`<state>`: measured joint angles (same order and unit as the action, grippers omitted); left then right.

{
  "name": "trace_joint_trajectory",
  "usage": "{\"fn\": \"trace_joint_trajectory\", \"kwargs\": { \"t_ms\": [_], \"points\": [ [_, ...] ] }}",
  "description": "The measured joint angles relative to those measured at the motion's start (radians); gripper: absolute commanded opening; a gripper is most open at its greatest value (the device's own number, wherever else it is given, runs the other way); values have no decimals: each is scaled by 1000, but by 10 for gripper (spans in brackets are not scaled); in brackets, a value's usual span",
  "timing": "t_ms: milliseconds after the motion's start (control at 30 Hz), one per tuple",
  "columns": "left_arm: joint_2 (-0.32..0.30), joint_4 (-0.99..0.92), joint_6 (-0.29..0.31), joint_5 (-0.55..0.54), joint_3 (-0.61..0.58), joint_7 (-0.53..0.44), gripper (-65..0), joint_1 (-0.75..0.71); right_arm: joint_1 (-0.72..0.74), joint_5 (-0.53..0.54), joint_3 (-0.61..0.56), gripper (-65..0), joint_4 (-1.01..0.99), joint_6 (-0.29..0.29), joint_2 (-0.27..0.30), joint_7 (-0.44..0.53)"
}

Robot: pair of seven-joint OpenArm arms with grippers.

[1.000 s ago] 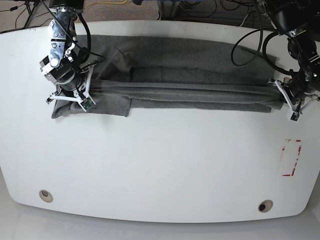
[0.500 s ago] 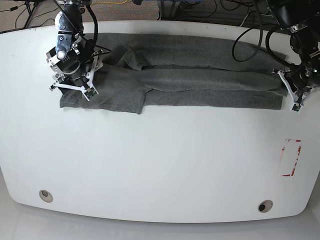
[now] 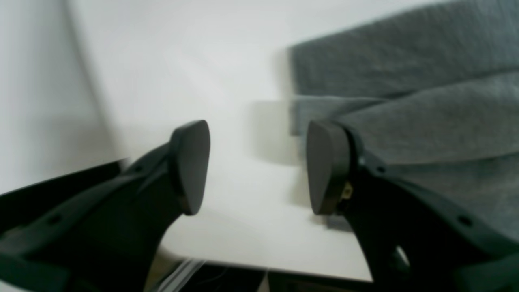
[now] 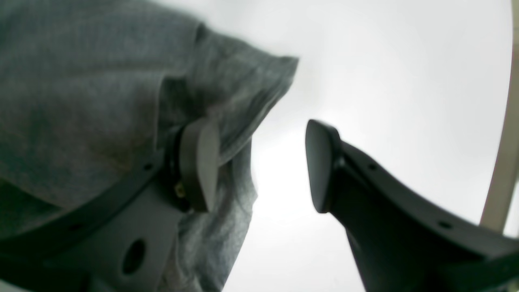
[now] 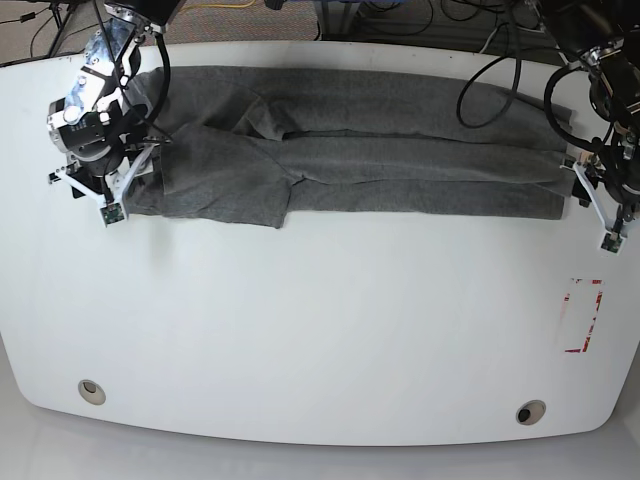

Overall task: Layout the t-shirt on the table in an organized manner, then fold the t-shirt properly
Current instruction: 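Lay the folded hem down along the collar edge with both grippers, then release the hem and move both grippers to the folded edge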

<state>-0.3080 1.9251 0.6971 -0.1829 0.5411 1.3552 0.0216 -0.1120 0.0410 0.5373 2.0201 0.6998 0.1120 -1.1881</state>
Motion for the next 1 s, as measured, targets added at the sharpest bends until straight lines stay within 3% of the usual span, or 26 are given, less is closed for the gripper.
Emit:
{"fn": "trace_joint_trajectory", "kwargs": {
  "t_ms": [167, 267, 467, 633, 700, 767, 867, 1000],
  "points": [
    [2, 9, 0, -5, -2, -17, -290, 45, 17, 92, 56, -336, -2, 0, -1, -3],
    [42, -13, 0, 10, 0, -43, -290, 37, 21, 161, 58, -336, -7, 0, -5, -11],
    [96, -100, 2, -5, -24, -125, -294, -17, 26, 274, 55, -346, -22, 0, -91, -11],
    [96, -165, 2, 7, -39, -167, -386, -78, 14, 232, 51, -501, -41, 0, -161, -10],
    [94, -182, 0, 7, -39, -196, -436, -100, 3, 208, 50, -580, -49, 0, -172, -10],
    [94, -206, 0, 7, -38, -220, -467, -116, -14, 177, 48, -618, -53, 0, -175, -6],
    [91, -256, 1, 3, -39, -267, -512, -130, -29, 137, 51, -623, -71, -1, -173, -2],
    [74, -343, 2, 2, -40, -283, -521, -132, -37, 101, 50, -623, -142, 0, -150, 10]
  ]
}}
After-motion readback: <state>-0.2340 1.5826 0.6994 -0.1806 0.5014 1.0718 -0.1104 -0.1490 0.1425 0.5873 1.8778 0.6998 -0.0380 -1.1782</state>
